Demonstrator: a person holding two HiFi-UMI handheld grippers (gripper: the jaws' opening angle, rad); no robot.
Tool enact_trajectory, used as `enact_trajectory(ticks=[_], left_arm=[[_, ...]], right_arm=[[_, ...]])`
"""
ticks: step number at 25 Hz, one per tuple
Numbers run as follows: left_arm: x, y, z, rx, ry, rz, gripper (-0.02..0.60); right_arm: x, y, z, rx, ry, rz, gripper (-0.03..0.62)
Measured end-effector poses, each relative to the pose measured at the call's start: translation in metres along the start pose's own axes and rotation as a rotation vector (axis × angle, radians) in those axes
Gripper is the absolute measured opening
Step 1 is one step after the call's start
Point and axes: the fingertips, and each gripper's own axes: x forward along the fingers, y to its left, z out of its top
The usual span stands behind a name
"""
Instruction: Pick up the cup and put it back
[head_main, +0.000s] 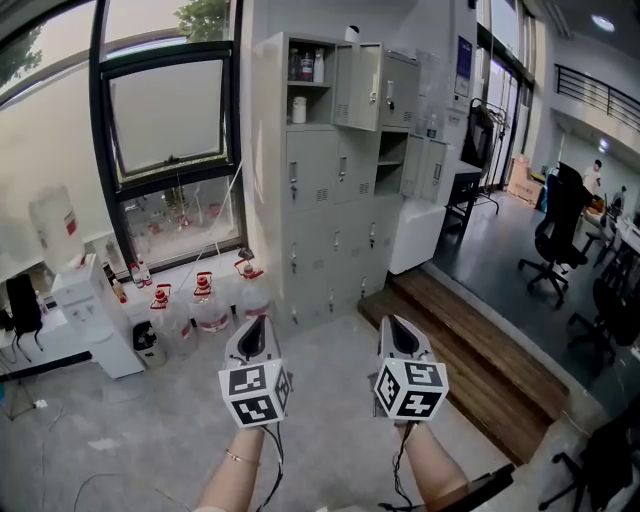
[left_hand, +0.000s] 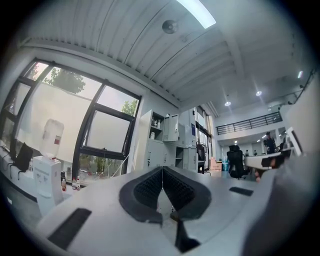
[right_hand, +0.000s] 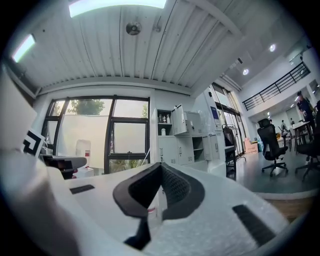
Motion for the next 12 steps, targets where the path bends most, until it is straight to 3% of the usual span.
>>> enact_trajectory(ticks=[12], left_arm=[[0.015, 0.028, -0.006, 0.016, 0.012, -0.016, 0.009]], right_arm=[[0.022, 0.01, -0.02, 0.034, 0.028, -0.038, -0.008]])
